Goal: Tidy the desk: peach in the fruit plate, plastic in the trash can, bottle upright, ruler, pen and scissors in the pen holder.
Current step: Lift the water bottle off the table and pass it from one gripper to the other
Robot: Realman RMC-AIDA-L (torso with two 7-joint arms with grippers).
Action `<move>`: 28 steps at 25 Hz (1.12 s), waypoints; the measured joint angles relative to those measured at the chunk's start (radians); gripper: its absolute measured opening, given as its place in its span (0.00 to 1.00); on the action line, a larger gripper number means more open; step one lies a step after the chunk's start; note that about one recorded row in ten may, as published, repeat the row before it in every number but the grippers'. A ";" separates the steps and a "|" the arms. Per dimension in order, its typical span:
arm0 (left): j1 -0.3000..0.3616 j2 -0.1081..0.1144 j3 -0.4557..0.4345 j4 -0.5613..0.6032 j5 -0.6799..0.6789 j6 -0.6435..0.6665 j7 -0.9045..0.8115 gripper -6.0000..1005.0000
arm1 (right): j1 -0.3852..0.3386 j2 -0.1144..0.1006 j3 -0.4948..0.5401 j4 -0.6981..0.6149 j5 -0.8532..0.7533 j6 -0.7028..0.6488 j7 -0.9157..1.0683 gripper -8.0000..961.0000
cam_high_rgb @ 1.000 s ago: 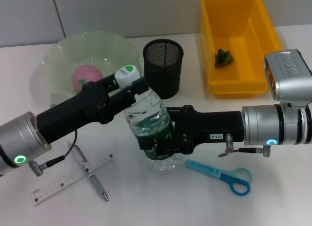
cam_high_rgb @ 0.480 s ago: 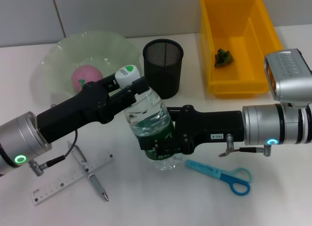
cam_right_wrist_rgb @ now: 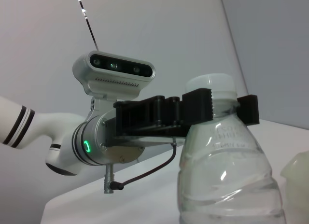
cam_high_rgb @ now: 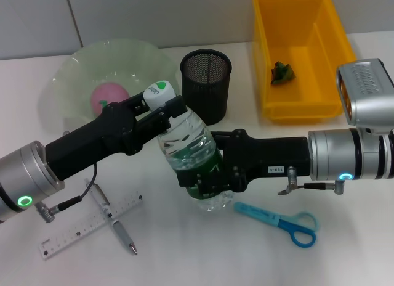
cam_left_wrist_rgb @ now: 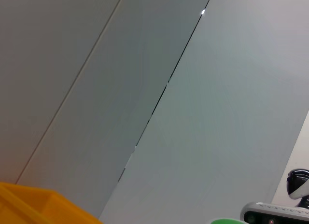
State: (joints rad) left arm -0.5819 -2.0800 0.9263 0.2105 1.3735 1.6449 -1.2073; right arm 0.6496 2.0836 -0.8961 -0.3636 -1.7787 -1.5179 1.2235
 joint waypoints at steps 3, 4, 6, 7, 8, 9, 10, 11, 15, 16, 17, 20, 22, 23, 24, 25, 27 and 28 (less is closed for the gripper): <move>0.000 0.000 0.000 0.000 0.001 0.000 0.000 0.43 | 0.000 0.000 -0.002 -0.002 -0.003 0.000 0.000 0.80; 0.000 0.000 0.000 0.000 0.001 0.000 0.000 0.43 | 0.000 0.000 -0.004 -0.003 -0.004 0.001 0.000 0.80; 0.000 0.000 0.001 0.001 0.002 0.000 0.000 0.43 | 0.001 -0.001 -0.012 -0.004 -0.004 0.002 0.001 0.80; 0.000 0.000 0.001 0.001 0.002 0.001 0.000 0.43 | 0.001 -0.002 -0.025 -0.007 -0.004 0.004 0.002 0.80; 0.000 0.000 0.001 0.001 0.002 0.001 0.000 0.43 | 0.001 -0.002 -0.025 -0.007 -0.004 0.004 0.002 0.80; -0.001 0.000 0.001 0.001 0.002 0.002 0.000 0.43 | 0.001 -0.002 -0.030 -0.008 -0.004 0.005 0.002 0.80; -0.001 0.000 0.001 0.001 0.001 0.002 0.000 0.43 | 0.001 -0.002 -0.034 -0.008 -0.004 0.007 0.002 0.80; -0.002 0.000 0.001 0.001 -0.001 0.002 0.000 0.43 | 0.001 -0.002 -0.037 -0.008 -0.004 0.007 0.002 0.80; -0.002 0.000 0.001 0.000 -0.004 0.003 0.000 0.43 | 0.001 -0.002 -0.044 -0.009 -0.005 0.010 0.003 0.80; -0.002 0.000 0.001 0.001 -0.005 0.003 0.000 0.43 | 0.001 -0.002 -0.047 -0.009 -0.005 0.012 0.003 0.80; -0.002 0.000 0.001 0.001 -0.005 0.003 0.000 0.43 | 0.001 -0.002 -0.053 -0.010 -0.006 0.018 0.003 0.80; -0.002 0.000 0.000 0.004 -0.007 0.003 -0.007 0.43 | 0.001 -0.002 -0.056 -0.011 -0.007 0.026 0.003 0.80; -0.003 0.000 0.000 0.006 -0.009 0.003 -0.010 0.43 | 0.001 -0.002 -0.057 -0.011 -0.012 0.037 0.003 0.80; -0.003 0.001 -0.001 0.006 -0.010 0.003 -0.010 0.43 | 0.001 -0.002 -0.057 -0.011 -0.012 0.037 0.003 0.80; -0.003 0.001 -0.001 0.006 -0.012 0.003 -0.011 0.43 | 0.001 -0.002 -0.057 -0.011 -0.015 0.041 0.003 0.80; -0.003 0.001 -0.001 0.006 -0.013 0.003 -0.011 0.43 | 0.001 -0.002 -0.058 -0.011 -0.018 0.047 0.003 0.80; -0.003 0.001 -0.001 0.006 -0.018 0.003 -0.011 0.43 | 0.002 -0.002 -0.070 -0.011 -0.021 0.064 0.004 0.80; -0.002 0.002 -0.001 0.006 -0.019 0.003 -0.011 0.43 | 0.002 -0.002 -0.070 -0.011 -0.021 0.064 0.004 0.80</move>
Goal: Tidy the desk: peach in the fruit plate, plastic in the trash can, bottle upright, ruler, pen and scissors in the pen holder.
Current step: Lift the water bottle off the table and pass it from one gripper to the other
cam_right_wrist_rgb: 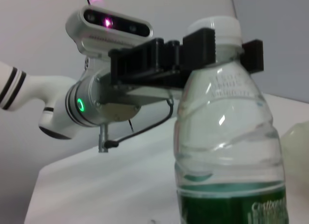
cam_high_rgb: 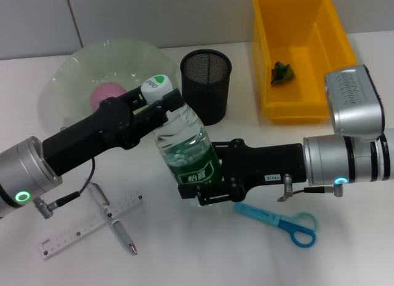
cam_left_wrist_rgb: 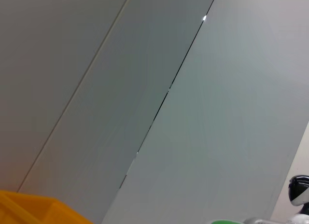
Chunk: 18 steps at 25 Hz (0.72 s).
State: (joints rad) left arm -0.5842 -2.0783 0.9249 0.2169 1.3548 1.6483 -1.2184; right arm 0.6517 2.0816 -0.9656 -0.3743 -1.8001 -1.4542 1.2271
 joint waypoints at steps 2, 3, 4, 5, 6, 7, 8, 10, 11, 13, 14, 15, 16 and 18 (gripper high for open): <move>0.000 0.001 0.000 0.000 -0.002 0.000 0.000 0.43 | 0.001 0.000 -0.009 0.000 0.000 0.009 0.000 0.80; 0.000 0.001 0.000 0.000 -0.002 0.000 0.000 0.43 | 0.001 0.000 -0.012 0.000 0.000 0.013 0.000 0.80; -0.001 0.001 0.000 0.001 -0.003 0.000 0.000 0.43 | 0.002 0.000 -0.018 0.000 0.000 0.022 0.001 0.80; -0.001 0.001 0.000 0.001 -0.003 0.000 0.000 0.43 | 0.002 0.000 -0.018 0.000 0.000 0.022 0.001 0.80; -0.001 0.001 0.000 0.001 -0.006 0.000 0.000 0.43 | 0.002 0.000 -0.020 0.000 0.000 0.027 0.002 0.80; -0.001 0.001 0.000 0.001 -0.006 0.000 0.000 0.43 | 0.002 0.000 -0.023 0.000 0.000 0.030 0.003 0.80; -0.001 0.002 0.000 0.001 -0.007 0.000 -0.001 0.43 | 0.002 0.000 -0.026 0.000 0.000 0.034 0.003 0.80; -0.001 0.002 0.000 0.002 -0.014 0.001 -0.001 0.43 | 0.001 0.000 -0.032 0.000 0.000 0.044 0.004 0.80; 0.000 0.002 0.000 0.002 -0.014 0.002 -0.001 0.43 | 0.001 0.000 -0.035 0.000 0.000 0.048 0.004 0.80; 0.000 0.002 0.000 0.002 -0.015 0.002 -0.001 0.43 | 0.000 0.000 -0.042 0.000 0.000 0.057 0.005 0.80; 0.000 0.004 0.000 0.003 -0.025 0.002 -0.001 0.43 | -0.002 0.000 -0.049 0.002 -0.001 0.071 0.006 0.80; 0.000 0.004 0.000 0.003 -0.025 0.002 -0.001 0.43 | -0.002 0.000 -0.049 0.002 -0.001 0.071 0.006 0.80; 0.000 0.004 -0.001 0.003 -0.029 0.002 0.000 0.43 | -0.003 0.000 -0.051 0.003 -0.002 0.076 0.006 0.80; 0.000 0.004 -0.001 0.004 -0.031 0.002 0.002 0.43 | -0.003 0.000 -0.054 0.005 -0.002 0.084 0.006 0.80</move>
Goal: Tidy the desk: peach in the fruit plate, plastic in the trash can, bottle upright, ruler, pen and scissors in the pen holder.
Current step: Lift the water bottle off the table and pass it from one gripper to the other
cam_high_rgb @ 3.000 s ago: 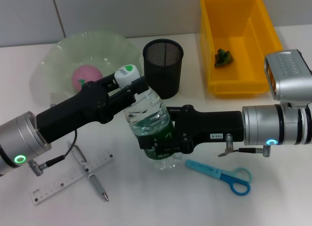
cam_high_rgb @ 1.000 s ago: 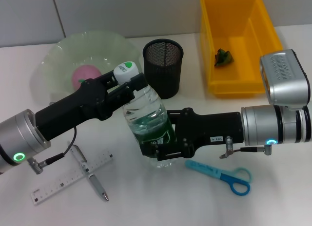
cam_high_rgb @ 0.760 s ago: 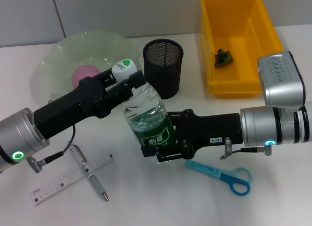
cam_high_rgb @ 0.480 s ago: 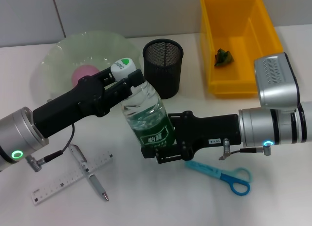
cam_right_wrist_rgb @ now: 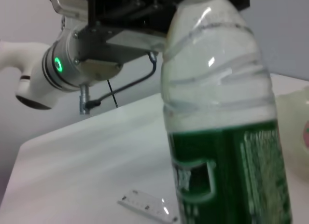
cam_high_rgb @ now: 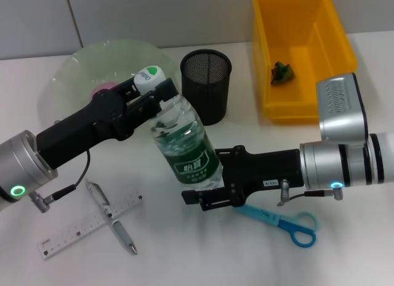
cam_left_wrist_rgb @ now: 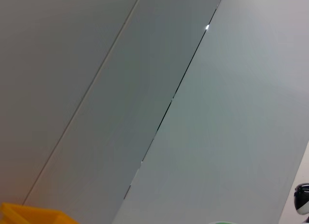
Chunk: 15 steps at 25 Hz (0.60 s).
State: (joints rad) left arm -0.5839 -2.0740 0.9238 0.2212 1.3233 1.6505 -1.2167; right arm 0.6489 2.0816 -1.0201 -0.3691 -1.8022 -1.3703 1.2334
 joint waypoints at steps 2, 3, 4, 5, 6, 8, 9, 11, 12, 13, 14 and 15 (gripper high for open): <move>0.000 0.001 -0.003 0.002 -0.006 -0.001 0.002 0.43 | -0.001 0.000 -0.015 0.003 -0.002 0.017 0.001 0.80; -0.001 0.000 -0.004 0.002 -0.006 -0.002 0.004 0.43 | -0.001 0.000 -0.015 0.003 -0.002 0.017 0.001 0.80; -0.001 0.000 -0.006 0.002 -0.006 -0.003 0.005 0.43 | -0.002 0.000 -0.020 0.003 -0.002 0.022 0.001 0.80; -0.001 0.000 -0.008 0.002 -0.006 -0.004 0.006 0.43 | -0.002 0.000 -0.021 0.003 -0.002 0.025 0.001 0.80; -0.001 0.001 -0.012 0.003 -0.006 -0.005 0.007 0.43 | -0.003 0.000 -0.022 0.003 -0.002 0.029 0.001 0.80; 0.000 0.001 -0.016 0.004 -0.006 -0.006 0.007 0.43 | -0.005 0.001 -0.023 0.003 -0.002 0.030 0.001 0.80; 0.001 0.002 -0.018 0.006 -0.006 -0.007 0.007 0.43 | -0.006 0.001 -0.023 0.003 -0.002 0.031 0.000 0.80; 0.008 0.002 -0.023 0.014 -0.006 -0.009 0.010 0.43 | -0.015 0.001 -0.024 -0.002 -0.001 0.033 -0.010 0.80; 0.008 0.002 -0.023 0.014 -0.006 -0.009 0.010 0.43 | -0.015 0.001 -0.024 -0.002 -0.001 0.033 -0.010 0.80; 0.012 0.004 -0.024 0.017 -0.006 -0.011 0.015 0.43 | -0.018 0.001 -0.022 -0.003 0.001 0.033 -0.017 0.80; 0.016 0.004 -0.024 0.022 -0.005 -0.012 0.022 0.44 | -0.022 0.001 -0.019 -0.004 0.004 0.033 -0.026 0.80; 0.021 0.005 -0.024 0.027 -0.005 -0.013 0.029 0.44 | -0.025 0.001 -0.016 -0.005 0.005 0.033 -0.034 0.80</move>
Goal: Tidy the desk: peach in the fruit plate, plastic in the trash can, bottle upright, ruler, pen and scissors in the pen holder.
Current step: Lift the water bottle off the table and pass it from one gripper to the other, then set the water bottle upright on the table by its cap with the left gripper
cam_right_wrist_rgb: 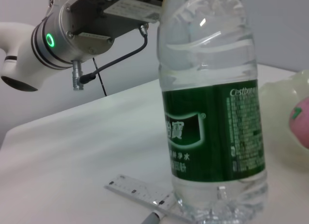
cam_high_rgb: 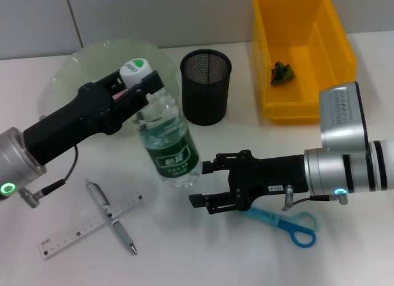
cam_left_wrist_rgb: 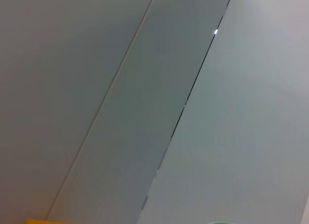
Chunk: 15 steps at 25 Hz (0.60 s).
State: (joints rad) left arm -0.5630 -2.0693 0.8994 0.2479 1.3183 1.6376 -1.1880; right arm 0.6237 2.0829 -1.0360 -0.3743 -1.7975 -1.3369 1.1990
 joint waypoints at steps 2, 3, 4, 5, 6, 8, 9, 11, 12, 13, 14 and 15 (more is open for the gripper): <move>0.015 0.001 0.000 0.016 0.001 -0.001 0.023 0.44 | -0.010 0.001 0.005 -0.005 0.004 0.000 -0.024 0.80; 0.024 0.001 0.000 0.024 0.001 -0.001 0.035 0.44 | -0.014 0.002 0.006 -0.008 0.005 0.000 -0.030 0.80; 0.034 0.002 0.000 0.032 0.002 0.000 0.044 0.44 | -0.016 0.002 0.006 -0.010 0.008 0.001 -0.034 0.80; 0.047 0.004 -0.001 0.040 0.002 0.000 0.052 0.44 | -0.019 0.002 0.007 -0.012 0.012 0.003 -0.034 0.80; 0.076 0.005 -0.001 0.074 0.003 0.003 0.060 0.44 | -0.022 0.002 0.007 -0.013 0.020 0.006 -0.038 0.80; 0.091 0.005 -0.001 0.095 0.003 0.004 0.060 0.44 | -0.030 0.002 0.007 -0.013 0.044 0.011 -0.057 0.80; 0.108 0.005 0.000 0.121 0.005 0.005 0.061 0.44 | -0.038 0.002 0.007 -0.012 0.066 0.013 -0.079 0.80; 0.145 0.007 0.001 0.182 0.008 0.006 0.063 0.44 | -0.051 0.002 0.008 -0.009 0.099 0.014 -0.114 0.80; 0.145 0.007 0.001 0.182 0.008 0.006 0.063 0.44 | -0.055 0.002 0.008 -0.007 0.109 0.014 -0.121 0.80; 0.154 0.007 0.001 0.199 0.008 0.006 0.067 0.44 | -0.057 0.002 0.008 -0.006 0.116 0.014 -0.127 0.80; 0.162 0.008 0.001 0.212 0.008 0.006 0.072 0.44 | -0.057 0.002 0.007 -0.004 0.117 0.014 -0.127 0.80; 0.174 0.009 -0.001 0.230 0.008 0.003 0.084 0.44 | -0.058 0.002 0.006 -0.003 0.117 0.014 -0.127 0.80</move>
State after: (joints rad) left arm -0.3889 -2.0605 0.8985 0.4779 1.3264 1.6405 -1.1039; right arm 0.5660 2.0845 -1.0297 -0.3772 -1.6804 -1.3230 1.0723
